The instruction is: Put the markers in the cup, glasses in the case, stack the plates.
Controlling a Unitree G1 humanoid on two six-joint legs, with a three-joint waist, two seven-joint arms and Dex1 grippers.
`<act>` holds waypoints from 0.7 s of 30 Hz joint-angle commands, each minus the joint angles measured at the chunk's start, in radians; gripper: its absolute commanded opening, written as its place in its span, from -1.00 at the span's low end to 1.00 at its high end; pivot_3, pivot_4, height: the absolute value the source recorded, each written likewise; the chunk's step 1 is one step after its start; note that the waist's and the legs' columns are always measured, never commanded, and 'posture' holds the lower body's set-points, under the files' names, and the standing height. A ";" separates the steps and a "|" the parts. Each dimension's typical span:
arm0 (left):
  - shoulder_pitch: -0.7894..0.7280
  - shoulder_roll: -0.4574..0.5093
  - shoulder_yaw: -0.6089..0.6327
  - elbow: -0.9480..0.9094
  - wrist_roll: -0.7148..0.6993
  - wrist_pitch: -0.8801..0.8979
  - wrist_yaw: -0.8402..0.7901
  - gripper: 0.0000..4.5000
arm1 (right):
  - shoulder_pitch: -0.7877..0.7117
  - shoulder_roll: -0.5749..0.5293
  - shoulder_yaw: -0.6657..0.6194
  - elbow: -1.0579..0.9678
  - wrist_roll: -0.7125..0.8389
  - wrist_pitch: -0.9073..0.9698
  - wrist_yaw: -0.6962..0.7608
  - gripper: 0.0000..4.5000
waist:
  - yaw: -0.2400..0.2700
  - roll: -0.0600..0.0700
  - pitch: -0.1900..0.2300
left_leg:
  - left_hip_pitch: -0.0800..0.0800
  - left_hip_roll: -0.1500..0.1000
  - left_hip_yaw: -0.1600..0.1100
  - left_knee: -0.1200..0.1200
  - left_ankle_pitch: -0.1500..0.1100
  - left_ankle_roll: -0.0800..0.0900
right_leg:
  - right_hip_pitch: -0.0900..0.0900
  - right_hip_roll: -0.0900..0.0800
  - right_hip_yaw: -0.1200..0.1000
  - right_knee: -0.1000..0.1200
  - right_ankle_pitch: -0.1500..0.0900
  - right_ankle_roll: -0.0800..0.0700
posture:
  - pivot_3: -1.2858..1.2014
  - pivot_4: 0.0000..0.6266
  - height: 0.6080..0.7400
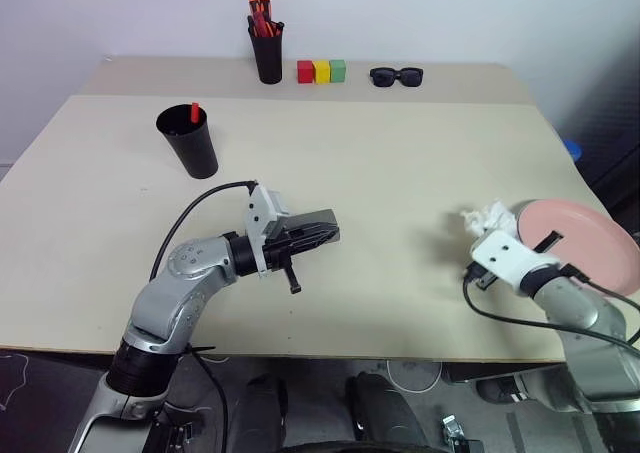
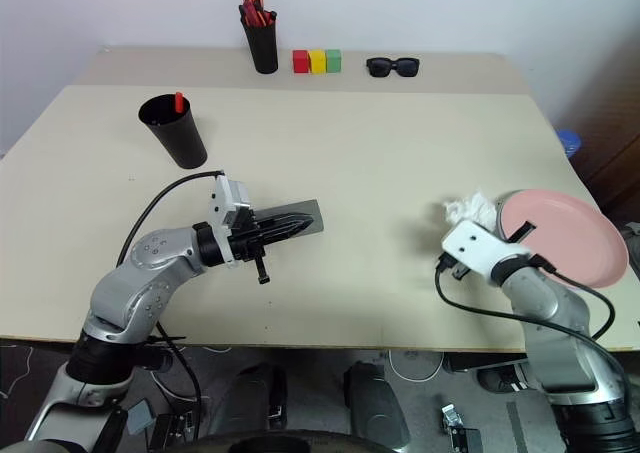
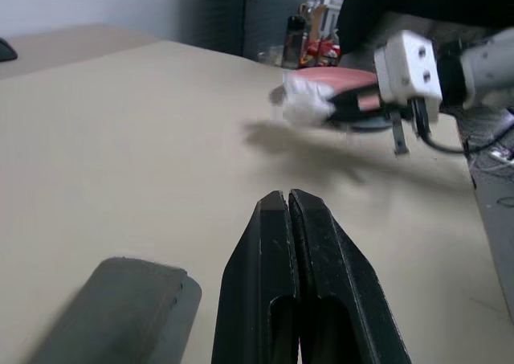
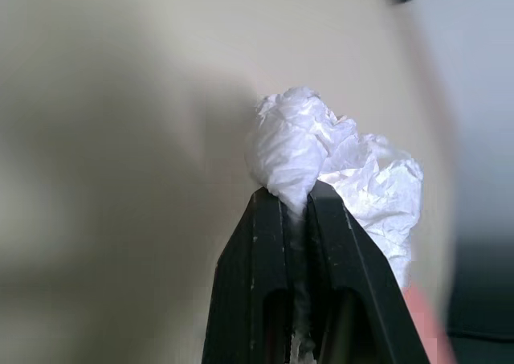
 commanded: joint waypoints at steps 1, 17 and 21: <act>-0.022 -0.014 -0.004 0.011 0.004 -0.027 -0.011 -0.99 | 0.000 -0.051 -0.106 0.000 -0.045 0.054 -0.031 -0.98 | 0.003 0.000 0.000 | 0.000 0.000 0.000 0.000 0.000 0.000 | 0.000 0.000 0.000 0.000 0.000 0.000 | 0.03 -0.52 0.78; -0.039 -0.040 0.193 0.046 -0.013 -0.037 0.155 -0.99 | -0.097 -0.006 -0.120 0.038 0.103 0.055 0.028 0.79 | -0.019 0.000 0.000 | 0.005 0.000 0.000 -0.002 0.000 0.000 | 0.004 0.000 0.001 0.000 0.000 0.000 | 0.03 -0.52 0.78; 0.010 -0.007 0.308 0.060 0.072 -0.078 0.288 -0.99 | -0.225 0.099 -0.085 0.026 0.287 0.075 0.097 0.79 | -0.028 -0.001 0.001 | 0.006 0.000 0.000 -0.003 0.000 0.000 | 0.004 0.001 0.000 0.000 0.001 0.003 | 0.03 -0.52 0.78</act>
